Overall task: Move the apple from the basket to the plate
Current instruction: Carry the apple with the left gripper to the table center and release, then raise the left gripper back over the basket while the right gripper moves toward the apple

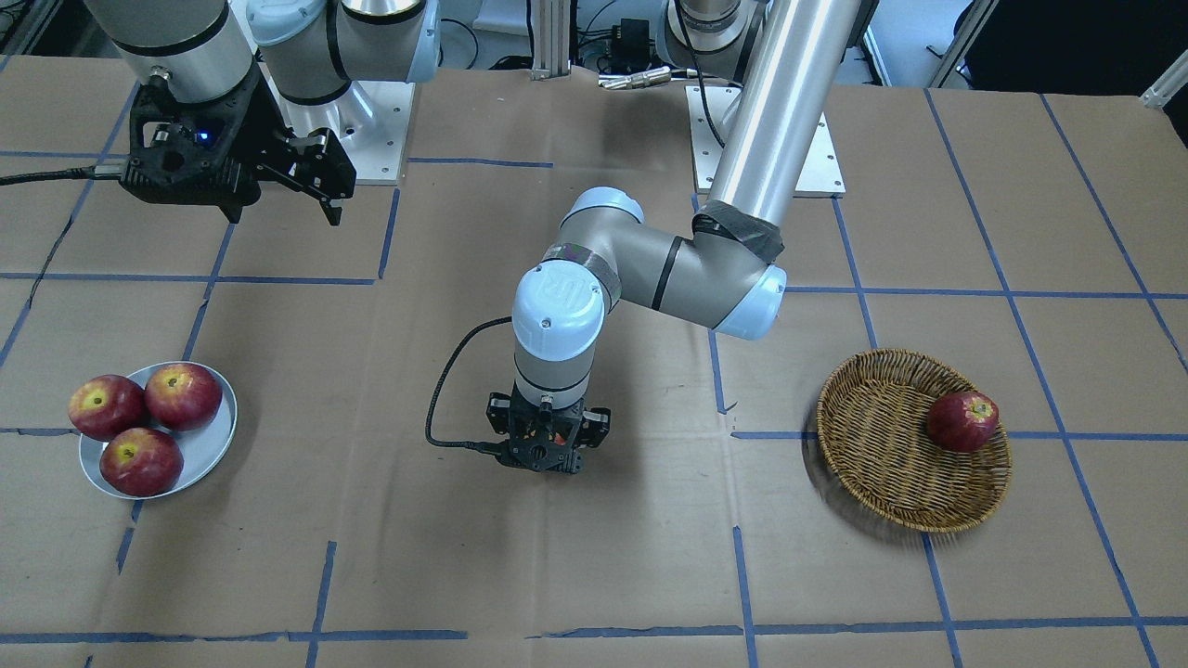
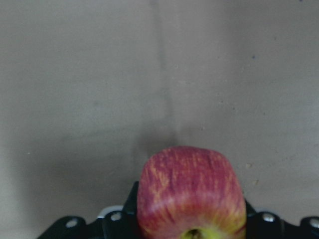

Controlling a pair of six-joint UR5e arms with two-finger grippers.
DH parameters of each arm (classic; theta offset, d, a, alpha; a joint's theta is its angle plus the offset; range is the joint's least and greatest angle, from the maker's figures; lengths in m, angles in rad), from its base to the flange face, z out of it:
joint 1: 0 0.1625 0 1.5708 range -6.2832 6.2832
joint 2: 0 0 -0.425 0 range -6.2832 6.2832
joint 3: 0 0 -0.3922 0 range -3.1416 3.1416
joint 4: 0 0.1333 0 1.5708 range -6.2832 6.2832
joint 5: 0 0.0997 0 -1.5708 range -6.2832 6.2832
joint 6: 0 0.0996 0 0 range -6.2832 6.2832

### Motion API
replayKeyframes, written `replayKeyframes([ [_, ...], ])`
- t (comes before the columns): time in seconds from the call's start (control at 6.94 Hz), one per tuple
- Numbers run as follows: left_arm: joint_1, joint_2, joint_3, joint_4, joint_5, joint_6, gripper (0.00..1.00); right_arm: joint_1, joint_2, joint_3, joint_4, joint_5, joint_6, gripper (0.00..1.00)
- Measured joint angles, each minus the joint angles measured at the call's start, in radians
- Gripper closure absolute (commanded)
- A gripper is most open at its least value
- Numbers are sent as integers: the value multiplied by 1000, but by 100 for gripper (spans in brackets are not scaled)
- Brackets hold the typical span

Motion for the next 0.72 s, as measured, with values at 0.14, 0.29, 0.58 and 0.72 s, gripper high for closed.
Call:
replayKeyframes([
  [0.14,-1,1,1,-2,0,-3,1,0,0,0,0,0,0,0],
  [0.29,-1,9,3,-7,0,-6,1,0,0,0,0,0,0,0],
  [0.58,17,69,8,-40,2,0,1,0,0,0,0,0,-1,0],
  [0.72,49,120,16,-107,4,31,1,0,0,0,-1,0,-1,0],
])
